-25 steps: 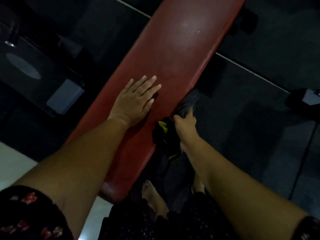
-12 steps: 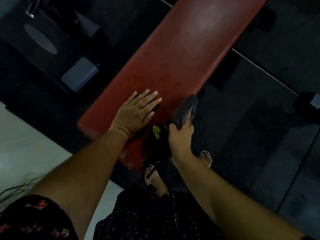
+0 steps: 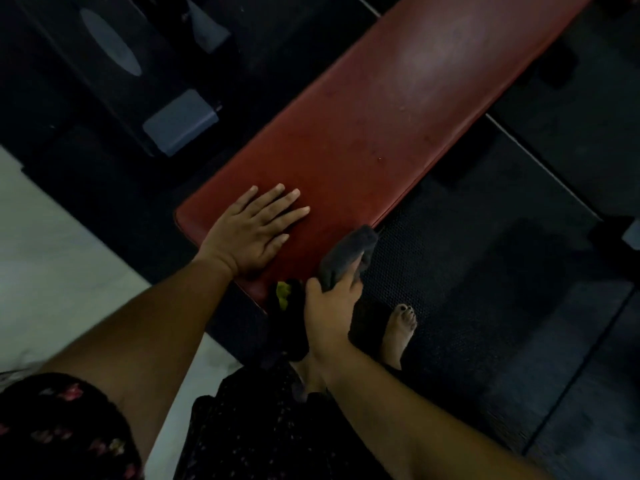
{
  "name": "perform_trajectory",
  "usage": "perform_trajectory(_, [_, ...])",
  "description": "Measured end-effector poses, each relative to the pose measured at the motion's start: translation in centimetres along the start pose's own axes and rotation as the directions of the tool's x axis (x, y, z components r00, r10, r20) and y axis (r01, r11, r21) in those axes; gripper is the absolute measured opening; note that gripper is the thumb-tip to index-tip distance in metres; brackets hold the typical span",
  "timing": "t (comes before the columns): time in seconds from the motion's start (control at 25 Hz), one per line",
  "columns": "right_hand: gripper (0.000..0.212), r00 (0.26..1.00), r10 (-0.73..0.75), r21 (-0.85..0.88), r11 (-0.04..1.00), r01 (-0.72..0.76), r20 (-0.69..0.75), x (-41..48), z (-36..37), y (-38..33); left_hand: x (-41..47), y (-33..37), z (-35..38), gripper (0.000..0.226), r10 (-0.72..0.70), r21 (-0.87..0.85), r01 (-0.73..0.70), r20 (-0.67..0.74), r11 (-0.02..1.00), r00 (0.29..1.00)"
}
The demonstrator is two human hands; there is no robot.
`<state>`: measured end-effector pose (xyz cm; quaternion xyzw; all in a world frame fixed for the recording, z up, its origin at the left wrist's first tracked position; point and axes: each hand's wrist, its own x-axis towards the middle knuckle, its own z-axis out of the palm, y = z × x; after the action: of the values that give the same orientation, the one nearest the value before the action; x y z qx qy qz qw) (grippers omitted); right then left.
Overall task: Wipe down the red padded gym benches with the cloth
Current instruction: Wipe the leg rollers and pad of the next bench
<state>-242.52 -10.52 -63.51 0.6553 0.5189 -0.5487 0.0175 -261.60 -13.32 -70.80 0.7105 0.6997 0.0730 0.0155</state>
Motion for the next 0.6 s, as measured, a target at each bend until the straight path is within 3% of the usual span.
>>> perform_trajectory(0.12, [0.092,0.973,-0.101,-0.138,0.982,0.131,0.208,-3.0,0.5,3.4,0.1,0.0,-0.2,0.052,0.005,-0.03,-0.006,-0.013,1.0,1.0])
perform_trajectory(0.2, [0.095,0.965,-0.109,-0.306,0.935,0.181,0.237,-2.6,-0.9,4.6,0.3,0.1,-0.6,0.052,-0.007,-0.078,0.005,-0.025,0.997,1.0])
perform_trajectory(0.24, [0.093,0.96,-0.198,-0.473,0.838,0.272,0.2,-2.6,-1.8,4.7,0.4,-0.1,-0.8,0.052,-0.032,-0.097,0.028,-0.035,0.995,0.999])
perform_trajectory(0.28, [0.087,0.91,-0.38,-0.633,0.667,0.393,0.165,-2.4,-2.7,5.1,0.4,-0.4,-1.1,0.052,-0.068,-0.107,0.063,-0.045,0.992,0.997])
perform_trajectory(0.32, [0.078,0.792,-0.579,-0.734,0.451,0.507,0.192,-2.2,-3.3,5.5,0.4,-1.0,-1.4,0.052,-0.105,-0.113,0.099,-0.049,0.989,0.993])
perform_trajectory(0.36, [0.068,0.671,-0.678,-0.778,0.233,0.583,0.3,-1.9,-3.9,5.9,0.3,-1.6,-1.6,0.052,-0.127,-0.113,0.121,-0.044,0.986,0.991])
perform_trajectory(0.44, [0.065,0.471,-0.693,-0.73,-0.117,0.674,0.546,-1.5,-4.6,6.2,0.1,-3.1,-1.7,0.053,-0.11,-0.08,0.108,-0.017,0.991,0.994])
perform_trajectory(0.48, [0.066,0.402,-0.664,-0.684,-0.232,0.691,0.631,-1.2,-4.3,5.6,-0.1,-3.8,-1.8,0.053,-0.085,-0.058,0.085,0.0,0.995,0.996])
perform_trajectory(0.52, [0.063,0.386,-0.619,-0.664,-0.312,0.679,0.684,-1.0,-3.8,4.5,-0.1,-4.3,-1.8,0.053,-0.062,-0.049,0.063,0.02,0.997,0.998])
perform_trajectory(0.6, [0.054,0.404,-0.608,-0.686,-0.345,0.641,0.683,-1.0,-2.1,2.3,0.0,-4.8,-1.7,0.053,-0.021,-0.067,0.025,0.06,0.997,0.998])
